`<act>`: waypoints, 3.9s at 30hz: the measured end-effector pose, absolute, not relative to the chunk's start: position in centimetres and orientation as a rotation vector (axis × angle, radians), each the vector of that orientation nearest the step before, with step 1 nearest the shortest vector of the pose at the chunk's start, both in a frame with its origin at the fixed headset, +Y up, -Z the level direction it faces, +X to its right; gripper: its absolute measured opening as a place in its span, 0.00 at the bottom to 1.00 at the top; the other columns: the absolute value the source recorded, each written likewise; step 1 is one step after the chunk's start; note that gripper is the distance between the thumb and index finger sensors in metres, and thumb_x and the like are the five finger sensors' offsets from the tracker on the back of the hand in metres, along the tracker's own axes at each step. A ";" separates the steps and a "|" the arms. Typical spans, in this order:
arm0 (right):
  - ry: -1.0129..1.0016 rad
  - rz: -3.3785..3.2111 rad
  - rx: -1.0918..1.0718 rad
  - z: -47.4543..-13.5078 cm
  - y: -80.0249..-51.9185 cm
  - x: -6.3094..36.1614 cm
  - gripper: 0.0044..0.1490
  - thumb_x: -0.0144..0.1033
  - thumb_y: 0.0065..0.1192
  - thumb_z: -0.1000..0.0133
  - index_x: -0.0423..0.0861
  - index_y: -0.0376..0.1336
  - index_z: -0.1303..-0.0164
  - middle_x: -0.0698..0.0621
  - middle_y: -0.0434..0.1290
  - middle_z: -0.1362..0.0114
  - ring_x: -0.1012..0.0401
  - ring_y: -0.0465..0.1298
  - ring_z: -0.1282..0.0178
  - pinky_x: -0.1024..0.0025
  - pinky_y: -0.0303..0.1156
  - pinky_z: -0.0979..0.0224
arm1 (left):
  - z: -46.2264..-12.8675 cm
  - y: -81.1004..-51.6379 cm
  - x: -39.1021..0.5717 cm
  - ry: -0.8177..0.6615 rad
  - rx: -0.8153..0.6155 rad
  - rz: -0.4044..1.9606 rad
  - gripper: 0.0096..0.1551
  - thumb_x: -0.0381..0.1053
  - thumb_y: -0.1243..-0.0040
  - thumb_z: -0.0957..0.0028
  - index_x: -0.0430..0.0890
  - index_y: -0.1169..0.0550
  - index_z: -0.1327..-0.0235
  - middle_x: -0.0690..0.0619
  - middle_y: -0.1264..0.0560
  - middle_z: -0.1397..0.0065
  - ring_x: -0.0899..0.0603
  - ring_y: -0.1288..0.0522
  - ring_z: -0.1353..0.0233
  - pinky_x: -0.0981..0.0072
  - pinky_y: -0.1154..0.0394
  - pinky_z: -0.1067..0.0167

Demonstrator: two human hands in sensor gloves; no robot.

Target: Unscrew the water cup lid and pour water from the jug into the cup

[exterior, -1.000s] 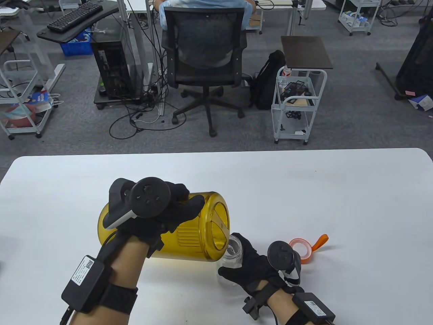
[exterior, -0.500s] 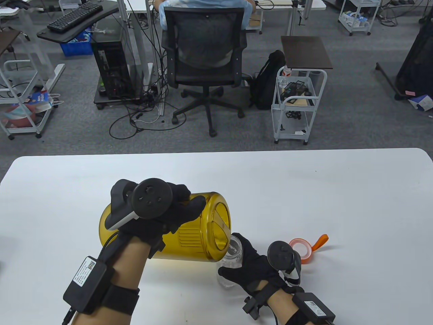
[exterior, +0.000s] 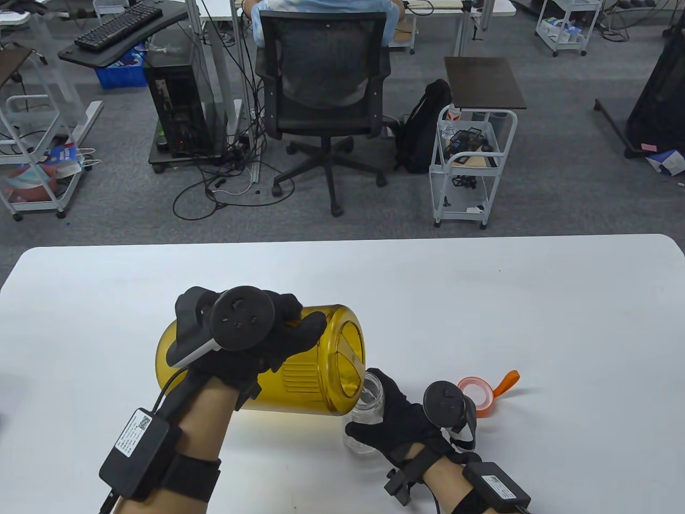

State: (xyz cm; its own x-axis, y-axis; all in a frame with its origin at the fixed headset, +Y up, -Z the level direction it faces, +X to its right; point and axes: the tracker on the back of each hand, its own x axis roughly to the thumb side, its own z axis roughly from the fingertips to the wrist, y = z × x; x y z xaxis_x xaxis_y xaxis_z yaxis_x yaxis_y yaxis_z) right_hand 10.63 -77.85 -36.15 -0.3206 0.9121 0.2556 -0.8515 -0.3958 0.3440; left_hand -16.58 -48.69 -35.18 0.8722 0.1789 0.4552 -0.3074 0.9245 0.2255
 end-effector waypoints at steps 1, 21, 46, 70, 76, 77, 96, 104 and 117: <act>0.173 1.921 0.491 -36.1 -77.9 10.6 0.70 0.64 0.84 0.58 0.54 0.43 0.19 0.46 0.55 0.17 0.38 0.65 0.20 0.27 0.64 0.26 | -35.2 -48.7 -16.6 -0.443 0.298 0.258 0.41 0.88 0.47 0.59 0.54 0.09 0.79 0.56 0.13 0.77 0.46 0.14 0.73 0.47 0.17 0.54; 0.171 1.925 0.491 -36.1 -77.8 10.7 0.70 0.64 0.84 0.58 0.54 0.43 0.19 0.46 0.55 0.17 0.38 0.65 0.21 0.27 0.64 0.26 | -34.9 -48.8 -16.5 -0.444 0.319 0.248 0.41 0.88 0.47 0.59 0.54 0.09 0.80 0.56 0.12 0.77 0.46 0.14 0.73 0.47 0.17 0.54; 0.169 1.930 0.488 -36.1 -77.7 10.6 0.70 0.64 0.84 0.58 0.54 0.43 0.19 0.46 0.55 0.17 0.38 0.65 0.21 0.27 0.64 0.26 | -34.8 -48.7 -16.0 -0.447 0.314 0.229 0.41 0.88 0.47 0.59 0.54 0.09 0.80 0.56 0.12 0.77 0.46 0.14 0.73 0.47 0.16 0.54; 0.165 1.934 0.485 -36.1 -77.7 10.6 0.70 0.65 0.84 0.59 0.54 0.43 0.19 0.46 0.55 0.17 0.37 0.65 0.21 0.27 0.64 0.26 | -34.7 -48.5 -15.4 -0.452 0.317 0.202 0.41 0.87 0.47 0.60 0.54 0.09 0.80 0.56 0.12 0.78 0.46 0.14 0.73 0.47 0.16 0.54; 0.164 1.934 0.485 -36.0 -77.7 10.6 0.70 0.65 0.84 0.59 0.54 0.43 0.19 0.46 0.55 0.17 0.37 0.65 0.21 0.27 0.64 0.26 | -34.6 -48.4 -15.3 -0.451 0.319 0.199 0.41 0.87 0.47 0.60 0.54 0.09 0.80 0.56 0.12 0.78 0.46 0.14 0.73 0.48 0.17 0.54; 0.164 1.934 0.485 -36.0 -77.7 10.6 0.70 0.65 0.84 0.59 0.54 0.43 0.19 0.46 0.55 0.17 0.37 0.65 0.21 0.27 0.64 0.26 | -34.6 -48.4 -15.3 -0.451 0.318 0.198 0.41 0.87 0.47 0.60 0.54 0.09 0.80 0.56 0.12 0.78 0.46 0.14 0.73 0.48 0.17 0.54; 0.163 1.936 0.484 -36.1 -77.7 10.7 0.69 0.65 0.84 0.58 0.54 0.43 0.19 0.46 0.55 0.17 0.37 0.65 0.21 0.27 0.64 0.26 | -34.5 -48.4 -15.2 -0.452 0.321 0.198 0.41 0.87 0.47 0.60 0.54 0.09 0.80 0.56 0.12 0.78 0.46 0.14 0.73 0.47 0.16 0.54; 0.164 1.937 0.485 -36.1 -77.7 10.7 0.70 0.65 0.84 0.59 0.54 0.43 0.19 0.46 0.55 0.17 0.37 0.65 0.21 0.27 0.64 0.26 | -34.4 -48.4 -15.3 -0.453 0.325 0.200 0.41 0.87 0.47 0.60 0.54 0.09 0.80 0.56 0.12 0.78 0.46 0.14 0.73 0.47 0.16 0.54; 0.164 1.942 0.484 -36.1 -77.6 10.7 0.69 0.65 0.84 0.58 0.54 0.43 0.19 0.46 0.55 0.17 0.37 0.65 0.21 0.27 0.65 0.26 | -34.3 -48.4 -15.4 -0.452 0.324 0.203 0.41 0.87 0.47 0.60 0.53 0.09 0.80 0.56 0.12 0.78 0.45 0.14 0.73 0.47 0.16 0.54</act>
State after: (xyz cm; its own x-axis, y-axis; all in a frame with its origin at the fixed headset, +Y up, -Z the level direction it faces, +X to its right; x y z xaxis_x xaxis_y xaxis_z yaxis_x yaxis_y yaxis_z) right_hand 10.70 -77.65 -36.05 -0.3405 0.9043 0.2576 -0.8481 -0.4137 0.3310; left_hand -15.39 -48.35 -34.29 0.8806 0.1202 0.4583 -0.2626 0.9289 0.2610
